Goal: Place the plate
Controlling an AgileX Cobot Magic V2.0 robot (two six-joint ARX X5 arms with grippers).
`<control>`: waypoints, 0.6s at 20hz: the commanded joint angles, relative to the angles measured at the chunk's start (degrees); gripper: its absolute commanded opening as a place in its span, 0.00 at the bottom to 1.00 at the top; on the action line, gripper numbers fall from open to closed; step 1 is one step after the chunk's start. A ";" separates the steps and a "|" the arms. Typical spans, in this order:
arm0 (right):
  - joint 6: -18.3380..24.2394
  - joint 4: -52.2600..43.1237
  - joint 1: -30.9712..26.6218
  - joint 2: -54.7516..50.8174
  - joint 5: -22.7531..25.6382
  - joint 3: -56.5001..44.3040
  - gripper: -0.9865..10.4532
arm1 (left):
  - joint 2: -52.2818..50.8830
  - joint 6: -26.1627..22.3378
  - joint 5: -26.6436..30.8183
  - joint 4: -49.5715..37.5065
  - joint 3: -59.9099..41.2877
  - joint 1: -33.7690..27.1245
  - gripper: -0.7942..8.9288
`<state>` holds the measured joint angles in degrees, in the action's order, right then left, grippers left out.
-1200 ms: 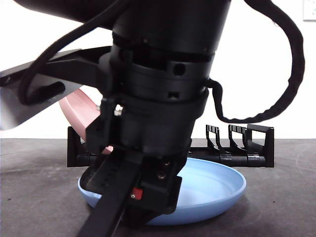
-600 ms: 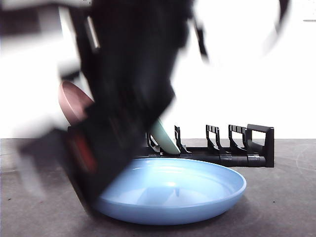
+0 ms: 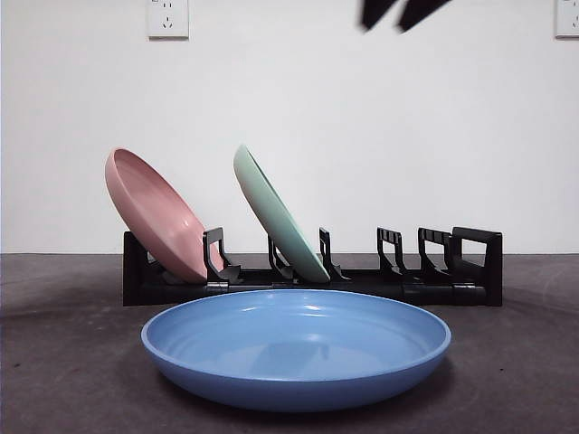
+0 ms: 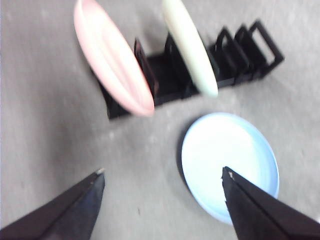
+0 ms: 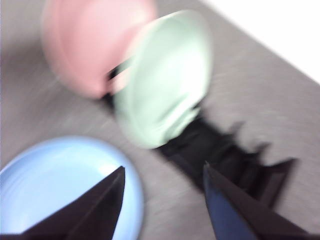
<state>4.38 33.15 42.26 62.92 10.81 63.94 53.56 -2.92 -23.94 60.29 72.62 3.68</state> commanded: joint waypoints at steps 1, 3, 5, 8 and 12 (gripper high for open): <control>3.93 -1.53 -10.88 -1.36 -8.07 0.92 0.30 | 0.50 2.23 -0.11 -5.25 1.25 0.90 0.47; 7.23 -1.27 -20.31 -1.31 -11.43 0.87 0.30 | 1.27 4.44 -0.11 -10.93 1.25 1.60 0.47; 7.17 -0.79 -26.95 -0.42 -13.07 0.87 0.30 | 2.75 5.92 -0.11 -15.15 1.25 2.38 0.47; 7.19 -0.09 -32.81 0.42 -15.61 0.87 0.30 | 5.77 6.88 -0.09 -20.41 1.25 3.96 0.47; 7.15 -0.42 -36.57 0.63 -19.04 0.90 0.30 | 11.34 7.08 3.26 -25.73 1.99 6.34 0.47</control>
<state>10.76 33.26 5.50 63.20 -7.97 63.99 64.25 3.66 -21.04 35.24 73.21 10.04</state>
